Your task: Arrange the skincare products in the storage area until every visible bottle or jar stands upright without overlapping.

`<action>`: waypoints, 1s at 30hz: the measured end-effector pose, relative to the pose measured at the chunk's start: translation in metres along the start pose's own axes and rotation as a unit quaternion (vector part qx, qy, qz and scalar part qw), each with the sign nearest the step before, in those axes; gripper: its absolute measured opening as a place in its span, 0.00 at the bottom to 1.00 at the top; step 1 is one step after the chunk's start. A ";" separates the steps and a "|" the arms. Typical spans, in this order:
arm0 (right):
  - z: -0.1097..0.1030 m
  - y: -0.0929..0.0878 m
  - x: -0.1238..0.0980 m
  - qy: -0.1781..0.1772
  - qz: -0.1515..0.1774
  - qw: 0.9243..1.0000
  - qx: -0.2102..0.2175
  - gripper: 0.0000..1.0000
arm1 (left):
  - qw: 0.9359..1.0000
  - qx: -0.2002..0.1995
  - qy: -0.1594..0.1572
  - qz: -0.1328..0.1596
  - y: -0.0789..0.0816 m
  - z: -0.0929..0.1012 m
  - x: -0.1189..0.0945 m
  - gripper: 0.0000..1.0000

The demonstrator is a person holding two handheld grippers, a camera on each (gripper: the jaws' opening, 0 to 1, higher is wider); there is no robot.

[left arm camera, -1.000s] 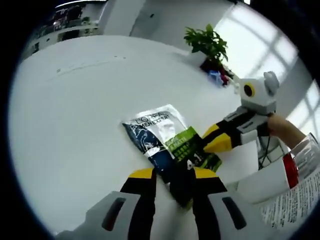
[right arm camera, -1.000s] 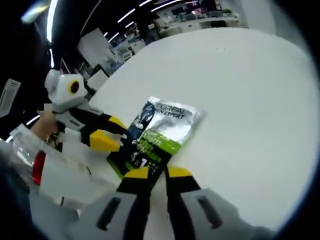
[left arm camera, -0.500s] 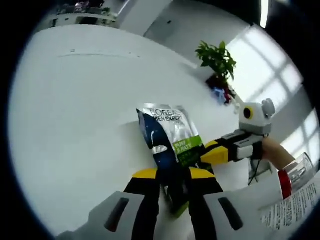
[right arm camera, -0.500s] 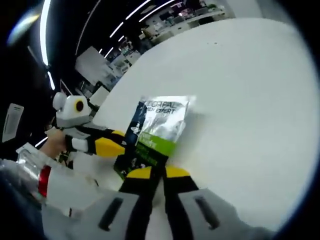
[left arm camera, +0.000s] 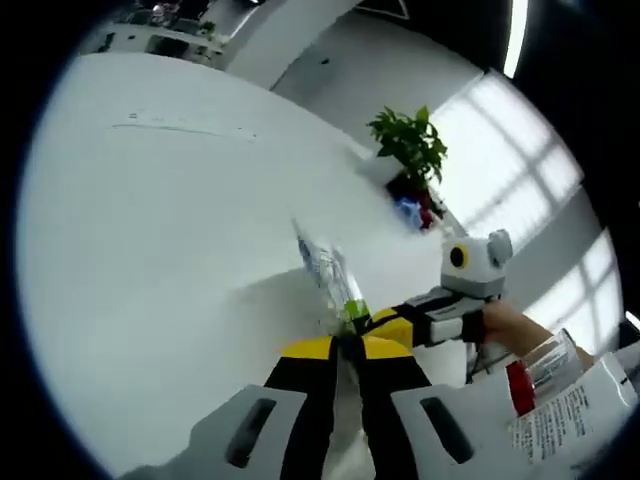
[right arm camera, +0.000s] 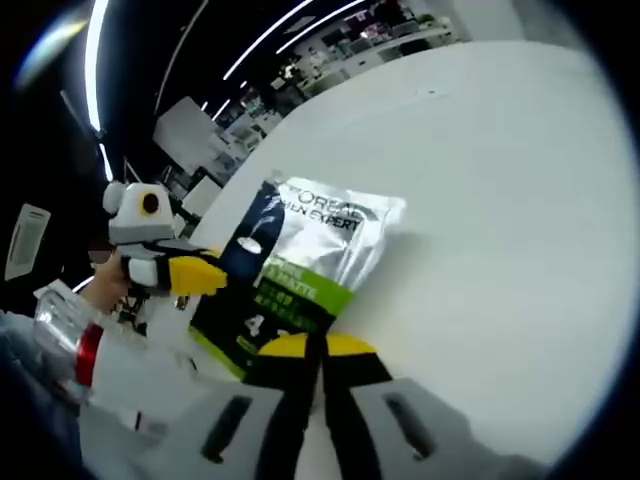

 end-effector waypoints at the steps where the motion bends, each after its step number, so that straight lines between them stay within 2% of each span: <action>1: -0.002 0.001 0.000 0.001 0.002 1.000 -0.002 0.04 | 1.000 0.007 0.000 -0.003 0.002 0.002 0.001 0.06; 7: -0.012 0.009 -0.003 0.004 0.012 1.000 -0.025 0.03 | 0.999 0.044 0.002 -0.027 0.008 0.007 0.006 0.08; 9: -0.020 0.017 -0.006 0.022 0.032 0.999 -0.014 0.03 | 0.997 0.061 0.017 -0.040 0.006 0.007 0.007 0.07; 10: -0.023 0.020 -0.008 0.025 0.037 0.999 -0.014 0.03 | 0.997 0.061 0.019 -0.041 0.002 0.013 0.009 0.07; 11: -0.022 0.022 -0.009 0.011 0.038 0.999 -0.022 0.03 | 0.997 0.061 0.016 -0.044 -0.001 0.017 0.009 0.06; 14: -0.026 0.029 -0.013 0.011 0.043 0.998 -0.046 0.03 | 0.996 0.075 0.020 -0.045 0.000 0.025 0.007 0.05; 17: -0.028 0.034 -0.019 0.014 0.055 0.997 -0.044 0.03 | 0.995 0.086 0.030 -0.044 0.002 0.028 0.003 0.02; 21: -0.034 0.037 -0.023 0.017 0.062 0.997 -0.047 0.03 | 0.994 0.097 0.028 -0.042 0.001 0.042 -0.001 0.00; 26: -0.042 0.037 -0.026 0.013 0.061 0.995 -0.077 0.03 | 0.991 0.122 0.033 -0.052 -0.003 0.053 -0.007 0.00; 30: -0.047 0.043 -0.029 0.017 0.073 0.994 -0.080 0.04 | 0.987 0.147 0.037 -0.044 -0.001 0.066 -0.015 0.00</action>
Point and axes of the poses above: the point that each gripper's makers call its tool centre point, and the gripper's own axes: x roughly forward along the fingers, z roughly to its right, y roughly out of its top, the point moved 5 cm from there along -x, roughly backward along the fingers, and after that the axes turned 12 degrees about -y, right-handed, at the moved point
